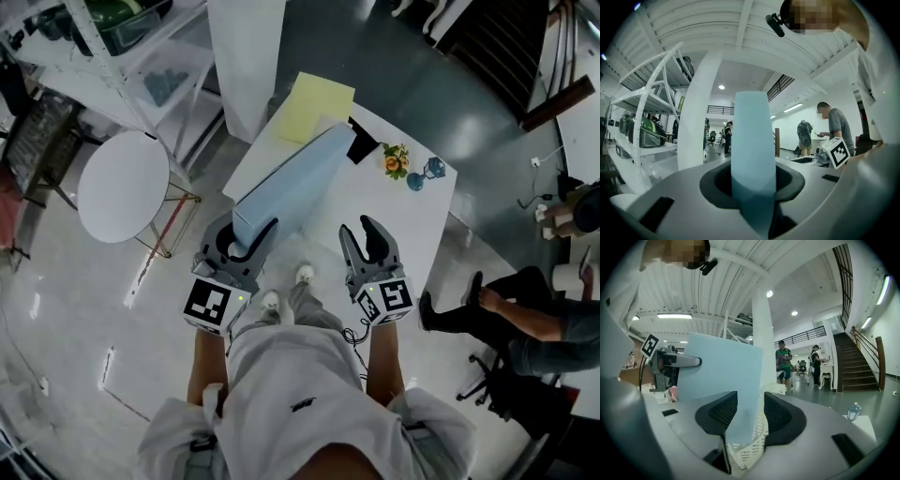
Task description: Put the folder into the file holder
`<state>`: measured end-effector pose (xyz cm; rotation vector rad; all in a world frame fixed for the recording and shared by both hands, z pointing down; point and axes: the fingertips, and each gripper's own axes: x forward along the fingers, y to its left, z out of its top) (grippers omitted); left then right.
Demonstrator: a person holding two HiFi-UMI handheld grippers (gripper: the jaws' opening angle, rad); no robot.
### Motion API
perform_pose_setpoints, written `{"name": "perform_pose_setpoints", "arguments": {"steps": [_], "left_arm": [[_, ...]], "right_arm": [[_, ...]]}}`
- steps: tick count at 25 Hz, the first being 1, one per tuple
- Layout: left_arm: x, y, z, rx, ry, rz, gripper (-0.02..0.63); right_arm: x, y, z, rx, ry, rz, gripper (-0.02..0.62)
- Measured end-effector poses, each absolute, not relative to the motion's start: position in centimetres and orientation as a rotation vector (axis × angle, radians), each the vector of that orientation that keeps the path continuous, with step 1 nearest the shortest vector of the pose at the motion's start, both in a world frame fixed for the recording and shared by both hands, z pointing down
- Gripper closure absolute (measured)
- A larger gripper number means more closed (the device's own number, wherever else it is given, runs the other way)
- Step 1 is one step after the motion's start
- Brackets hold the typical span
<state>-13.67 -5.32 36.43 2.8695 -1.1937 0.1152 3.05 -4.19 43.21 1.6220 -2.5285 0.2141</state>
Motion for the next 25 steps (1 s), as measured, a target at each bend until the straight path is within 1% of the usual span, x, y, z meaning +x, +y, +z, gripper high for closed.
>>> {"name": "perform_pose_setpoints", "arguments": {"steps": [7,16,25], "left_arm": [[-12.2,-8.6,34.9,2.814,-1.359,-0.038,0.456],[-9.4,-12.2,35.8,2.738,-1.506,-0.156,0.456],[-8.3,-13.9,36.9,2.595,-1.700,-0.243,0.456]], "right_arm": [[3.9,-7.3,44.1,1.544,-2.569,0.228,0.420],[5.4,-10.5,45.7,1.456,-2.600,0.259,0.430],[6.0,-12.0,46.9,1.390,-2.623,0.273,0.437]]}}
